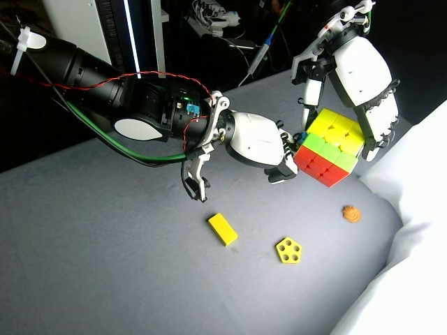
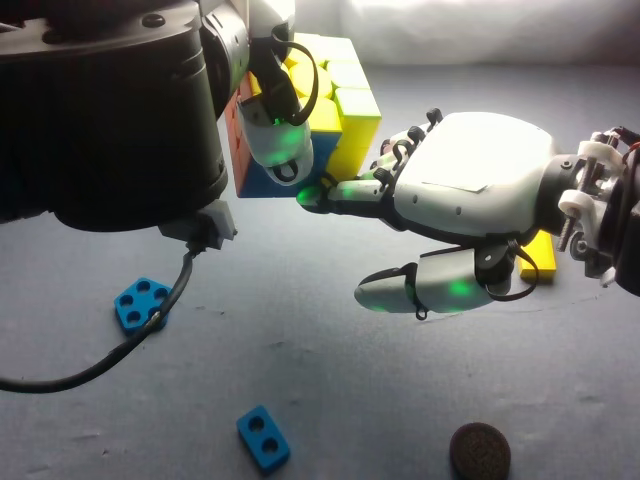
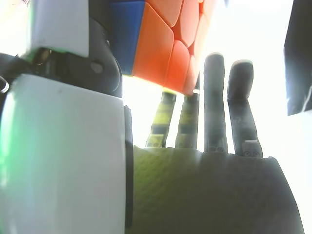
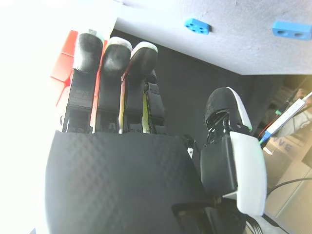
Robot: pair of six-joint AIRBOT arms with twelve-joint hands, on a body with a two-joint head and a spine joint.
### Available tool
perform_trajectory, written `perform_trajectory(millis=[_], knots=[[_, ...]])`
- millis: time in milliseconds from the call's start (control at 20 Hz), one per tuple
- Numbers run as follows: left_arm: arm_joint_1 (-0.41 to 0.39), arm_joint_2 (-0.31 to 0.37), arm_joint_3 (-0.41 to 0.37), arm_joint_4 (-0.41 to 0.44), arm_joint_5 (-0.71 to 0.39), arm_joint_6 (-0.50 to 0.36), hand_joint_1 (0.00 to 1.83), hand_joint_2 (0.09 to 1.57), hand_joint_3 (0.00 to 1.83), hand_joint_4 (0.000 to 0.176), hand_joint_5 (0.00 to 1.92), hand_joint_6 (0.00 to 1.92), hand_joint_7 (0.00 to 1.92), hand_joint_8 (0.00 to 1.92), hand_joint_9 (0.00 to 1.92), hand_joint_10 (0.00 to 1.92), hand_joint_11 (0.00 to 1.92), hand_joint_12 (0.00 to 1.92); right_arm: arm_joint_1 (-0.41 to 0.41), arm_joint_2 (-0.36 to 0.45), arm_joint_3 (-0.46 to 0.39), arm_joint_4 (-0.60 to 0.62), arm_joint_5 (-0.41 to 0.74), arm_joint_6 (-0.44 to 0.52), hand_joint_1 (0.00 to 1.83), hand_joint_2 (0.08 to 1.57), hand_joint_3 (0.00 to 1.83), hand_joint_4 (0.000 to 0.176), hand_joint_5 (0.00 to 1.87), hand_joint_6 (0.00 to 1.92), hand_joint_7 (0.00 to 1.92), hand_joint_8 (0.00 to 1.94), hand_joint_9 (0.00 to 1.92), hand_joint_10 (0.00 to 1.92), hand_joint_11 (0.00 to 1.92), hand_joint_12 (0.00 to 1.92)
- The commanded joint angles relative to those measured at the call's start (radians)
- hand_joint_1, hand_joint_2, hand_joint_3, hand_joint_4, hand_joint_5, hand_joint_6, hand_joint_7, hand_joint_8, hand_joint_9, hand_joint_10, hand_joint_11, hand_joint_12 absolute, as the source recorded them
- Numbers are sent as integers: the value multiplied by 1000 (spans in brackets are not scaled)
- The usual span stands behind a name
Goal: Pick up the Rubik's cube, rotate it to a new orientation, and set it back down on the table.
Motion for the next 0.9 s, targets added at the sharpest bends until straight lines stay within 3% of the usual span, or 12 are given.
perform_trajectory(millis=[0, 150, 300, 400, 550, 600, 650, 700, 750, 800, 850], knots=[[-17, 8, -5, 61, 16, -4, 1034, 1390, 0, 28, 524, 1697, 495, 1729, 288, 1670, 207, 1840, 9, 6, 9, 19, 145, -6, 142, 1230, 0, 0, 200, 9, 559, 1725, 578, 1921, 473, 1921], [-17, 8, -8, 57, 16, -5, 1042, 1383, 0, 24, 531, 1658, 505, 1741, 291, 1671, 199, 1856, 10, 6, 9, 19, 144, -6, 120, 1239, 2, 0, 177, 1, 518, 1757, 557, 1921, 480, 1921], [-13, 8, -11, 52, 12, -31, 1019, 1403, 4, 27, 468, 1751, 507, 1728, 280, 1657, 195, 1822, 22, 16, 3, 8, 72, 51, 141, 1236, 0, 0, 189, 6, 535, 1777, 578, 1921, 483, 1921], [-12, 8, -13, 52, 10, -34, 1036, 1390, 1, 20, 539, 1715, 479, 1712, 278, 1645, 201, 1830, 21, 39, -14, -118, 71, 175, 138, 1228, 0, 0, 208, 11, 550, 1739, 584, 1921, 480, 1921], [-11, 10, -16, 47, 6, -38, 1005, 1412, 5, 32, 470, 1760, 471, 1768, 267, 1670, 185, 1842, 21, 79, -43, -272, 90, 340, 127, 1240, 2, 0, 192, 3, 548, 1771, 580, 1921, 470, 1921], [-11, 11, -18, 47, 3, -42, 1021, 1402, 0, 28, 505, 1706, 478, 1766, 277, 1652, 190, 1826, 22, 92, -49, -318, 94, 392, 102, 1239, 2, 0, 189, 2, 541, 1767, 581, 1921, 477, 1921], [-9, 11, -20, 47, 1, -50, 1038, 1387, 0, 27, 532, 1678, 498, 1731, 292, 1646, 215, 1818, 25, 113, -56, -425, 111, 518, 119, 1235, 0, 0, 191, 3, 526, 1761, 565, 1921, 479, 1921], [-8, 11, -21, 47, -1, -51, 1033, 1346, 0, 0, 570, 1606, 296, 1640, 268, 1651, 201, 1817, 26, 128, -60, -501, 132, 598, 143, 1231, 0, 0, 207, 8, 543, 1742, 574, 1921, 484, 1921], [-8, 11, -22, 47, -1, -51, 1017, 1340, 0, 0, 571, 1602, 254, 1615, 262, 1646, 171, 1825, 28, 148, -67, -577, 171, 678, 155, 1234, 0, 0, 196, 3, 546, 1774, 587, 1921, 487, 1921], [-8, 11, -23, 47, -1, -51, 1142, 1208, 0, 0, 329, 1541, 265, 1580, 283, 1622, 173, 1799, 32, 172, -77, -631, 208, 735, 142, 1240, 2, 0, 178, 2, 534, 1792, 579, 1921, 492, 1921], [-7, 12, -24, 47, -1, -53, 1059, 1351, 0, 0, 472, 1695, 465, 1662, 298, 1615, 204, 1785, 37, 196, -89, -671, 236, 781, 108, 1243, 3, 0, 175, 3, 518, 1789, 556, 1921, 466, 1921]])
